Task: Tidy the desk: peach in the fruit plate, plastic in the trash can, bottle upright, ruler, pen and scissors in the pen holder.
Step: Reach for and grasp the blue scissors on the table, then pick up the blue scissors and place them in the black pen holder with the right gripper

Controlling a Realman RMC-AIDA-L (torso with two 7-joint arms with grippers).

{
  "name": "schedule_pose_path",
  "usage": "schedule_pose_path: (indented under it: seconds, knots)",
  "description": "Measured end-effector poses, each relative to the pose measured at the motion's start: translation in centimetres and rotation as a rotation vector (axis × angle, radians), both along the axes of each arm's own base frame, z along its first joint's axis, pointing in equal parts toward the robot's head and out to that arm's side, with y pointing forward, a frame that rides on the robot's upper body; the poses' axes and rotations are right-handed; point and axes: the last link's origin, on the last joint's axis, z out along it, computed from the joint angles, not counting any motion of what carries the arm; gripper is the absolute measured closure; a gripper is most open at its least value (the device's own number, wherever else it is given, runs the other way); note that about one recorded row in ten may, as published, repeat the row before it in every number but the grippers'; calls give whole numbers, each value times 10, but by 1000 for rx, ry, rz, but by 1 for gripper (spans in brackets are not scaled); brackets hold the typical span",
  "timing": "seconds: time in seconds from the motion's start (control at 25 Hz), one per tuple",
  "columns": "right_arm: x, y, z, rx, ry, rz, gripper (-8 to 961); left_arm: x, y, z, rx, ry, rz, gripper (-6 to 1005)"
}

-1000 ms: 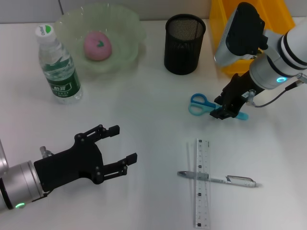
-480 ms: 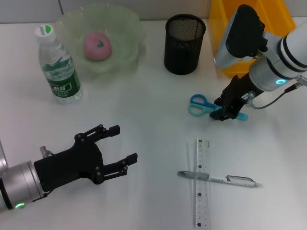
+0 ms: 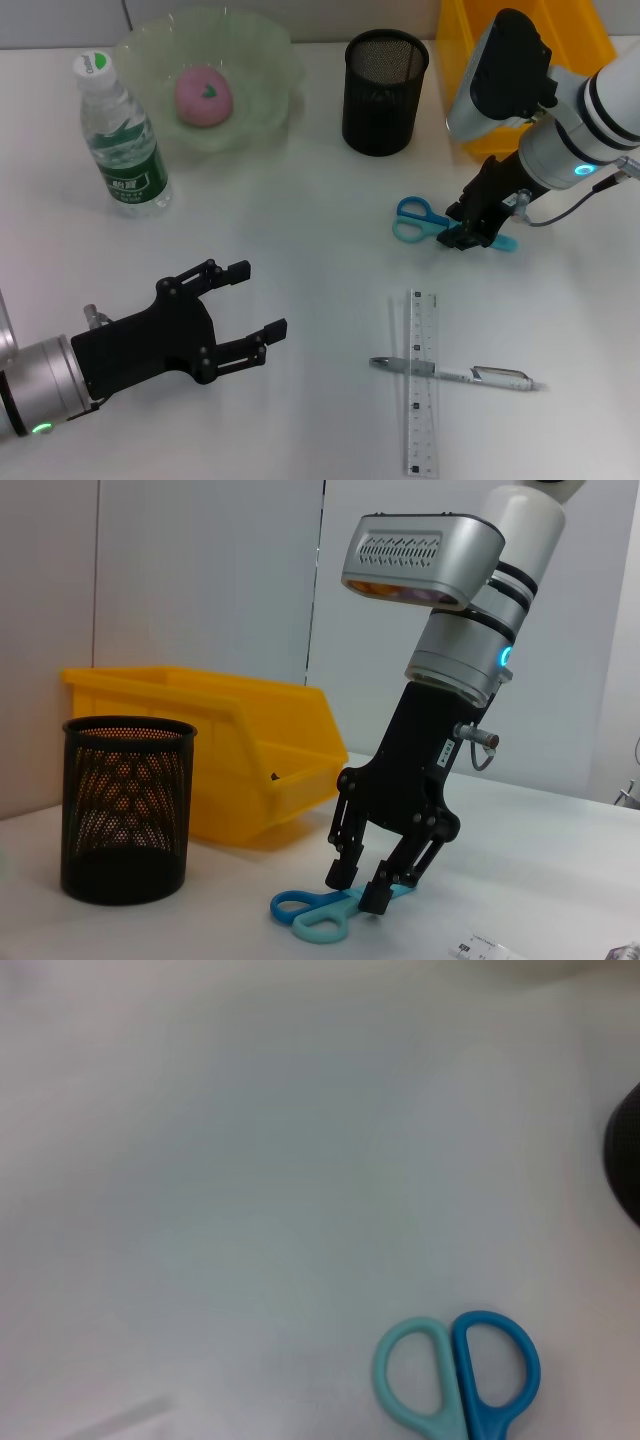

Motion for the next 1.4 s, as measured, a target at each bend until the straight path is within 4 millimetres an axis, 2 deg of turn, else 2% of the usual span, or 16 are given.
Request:
schedule_pose_path:
  seconds: [1.4]
  knots:
    - [5, 0, 1, 9, 1, -15, 685, 2, 3, 1, 0, -8, 0, 168]
